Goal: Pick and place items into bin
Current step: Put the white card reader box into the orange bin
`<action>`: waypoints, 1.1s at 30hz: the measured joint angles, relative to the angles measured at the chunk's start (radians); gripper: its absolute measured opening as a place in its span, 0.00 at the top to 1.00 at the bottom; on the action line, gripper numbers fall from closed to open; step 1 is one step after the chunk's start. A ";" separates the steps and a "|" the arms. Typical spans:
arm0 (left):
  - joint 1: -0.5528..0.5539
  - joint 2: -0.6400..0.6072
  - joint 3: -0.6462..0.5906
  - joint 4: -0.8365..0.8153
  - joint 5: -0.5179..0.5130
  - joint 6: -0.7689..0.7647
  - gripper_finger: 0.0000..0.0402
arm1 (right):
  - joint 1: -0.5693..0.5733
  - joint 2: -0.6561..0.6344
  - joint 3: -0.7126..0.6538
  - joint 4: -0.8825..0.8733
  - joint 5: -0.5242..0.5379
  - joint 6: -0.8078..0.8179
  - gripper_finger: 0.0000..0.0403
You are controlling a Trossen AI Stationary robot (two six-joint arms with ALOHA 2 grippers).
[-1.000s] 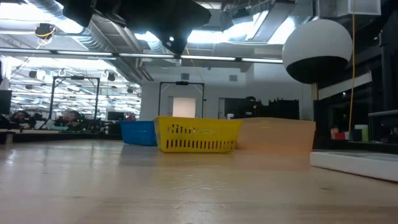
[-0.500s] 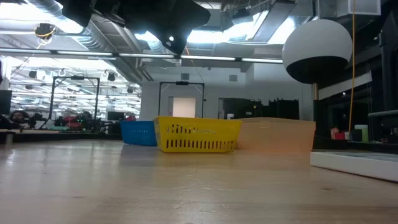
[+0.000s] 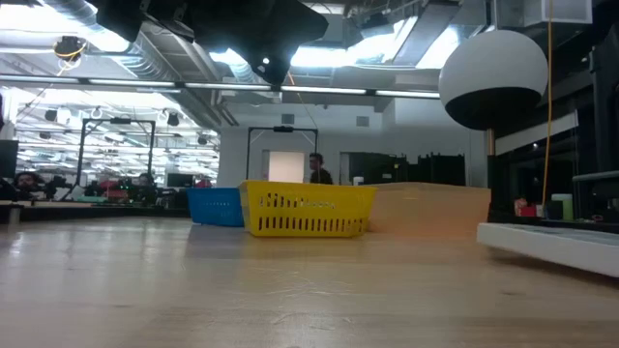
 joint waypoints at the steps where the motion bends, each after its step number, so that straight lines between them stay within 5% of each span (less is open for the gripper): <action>1: 0.000 0.000 0.000 0.000 -0.009 -0.010 0.99 | 0.000 0.000 -0.001 -0.002 0.000 0.000 1.00; 8: 0.004 0.012 0.000 0.003 -0.085 -0.182 0.96 | 0.000 0.003 -0.002 -0.007 -0.004 0.000 1.00; 17: 0.002 0.110 0.006 0.093 -0.112 -0.390 0.73 | -0.002 0.005 -0.002 -0.011 -0.007 -0.005 1.00; 24: 0.004 0.220 0.115 0.098 -0.102 -0.552 0.59 | -0.011 0.005 -0.004 -0.009 -0.013 -0.031 1.00; 33: 0.014 0.318 0.235 -0.057 -0.092 -0.650 0.55 | -0.067 0.006 -0.005 0.035 -0.020 -0.111 1.00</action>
